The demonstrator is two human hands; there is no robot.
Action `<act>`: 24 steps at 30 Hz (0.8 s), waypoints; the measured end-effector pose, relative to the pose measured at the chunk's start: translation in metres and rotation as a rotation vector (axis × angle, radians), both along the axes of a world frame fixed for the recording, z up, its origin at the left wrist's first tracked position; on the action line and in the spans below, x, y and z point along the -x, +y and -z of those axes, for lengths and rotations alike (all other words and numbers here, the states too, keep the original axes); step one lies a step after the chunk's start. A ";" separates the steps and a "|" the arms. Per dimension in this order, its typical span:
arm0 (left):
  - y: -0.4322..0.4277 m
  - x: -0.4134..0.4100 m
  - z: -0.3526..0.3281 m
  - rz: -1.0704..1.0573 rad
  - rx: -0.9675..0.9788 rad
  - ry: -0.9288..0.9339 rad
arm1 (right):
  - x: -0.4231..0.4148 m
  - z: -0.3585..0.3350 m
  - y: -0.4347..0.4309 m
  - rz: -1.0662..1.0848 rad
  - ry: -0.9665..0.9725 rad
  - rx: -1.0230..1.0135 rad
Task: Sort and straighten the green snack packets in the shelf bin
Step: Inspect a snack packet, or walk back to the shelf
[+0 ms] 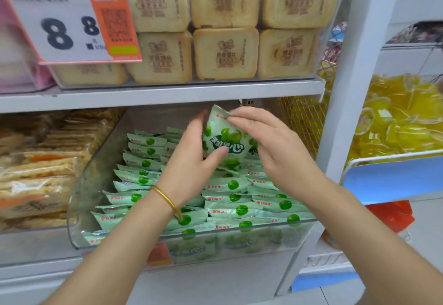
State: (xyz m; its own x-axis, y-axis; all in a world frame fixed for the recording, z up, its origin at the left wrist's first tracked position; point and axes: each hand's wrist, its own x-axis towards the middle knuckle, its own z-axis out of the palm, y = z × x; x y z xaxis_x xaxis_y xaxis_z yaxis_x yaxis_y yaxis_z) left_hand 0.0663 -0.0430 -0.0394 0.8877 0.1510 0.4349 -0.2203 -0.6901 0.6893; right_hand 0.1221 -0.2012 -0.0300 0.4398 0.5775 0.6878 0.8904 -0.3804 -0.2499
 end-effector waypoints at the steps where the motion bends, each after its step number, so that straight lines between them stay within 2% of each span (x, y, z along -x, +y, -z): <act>1: -0.001 0.005 -0.002 0.015 0.010 -0.019 | 0.002 0.001 -0.001 -0.043 0.031 -0.024; 4: 0.002 0.015 -0.004 0.020 0.054 -0.056 | 0.007 0.003 0.001 -0.096 0.131 -0.072; 7: 0.004 0.024 0.001 -0.004 0.249 -0.033 | 0.012 0.004 -0.002 -0.092 0.264 -0.150; 11: 0.003 0.035 0.003 0.008 0.501 -0.025 | 0.019 0.006 -0.003 -0.189 0.664 -0.260; 16: 0.003 0.040 0.003 0.111 0.540 -0.043 | 0.021 0.011 0.001 -0.325 0.953 -0.330; 20: 0.010 0.042 0.005 0.238 0.533 0.051 | 0.016 0.013 0.002 -0.384 1.063 -0.327; 24: 0.019 0.042 0.011 0.335 0.545 0.133 | 0.013 0.015 0.003 -0.397 1.034 -0.267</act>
State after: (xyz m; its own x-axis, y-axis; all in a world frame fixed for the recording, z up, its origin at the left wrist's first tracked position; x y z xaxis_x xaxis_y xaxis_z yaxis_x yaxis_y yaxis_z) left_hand 0.0238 -0.0242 -0.0505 0.9661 0.0246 0.2571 -0.2511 -0.1432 0.9573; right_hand 0.1095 -0.1979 -0.0455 0.6860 0.6924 0.2236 0.2563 0.0578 -0.9649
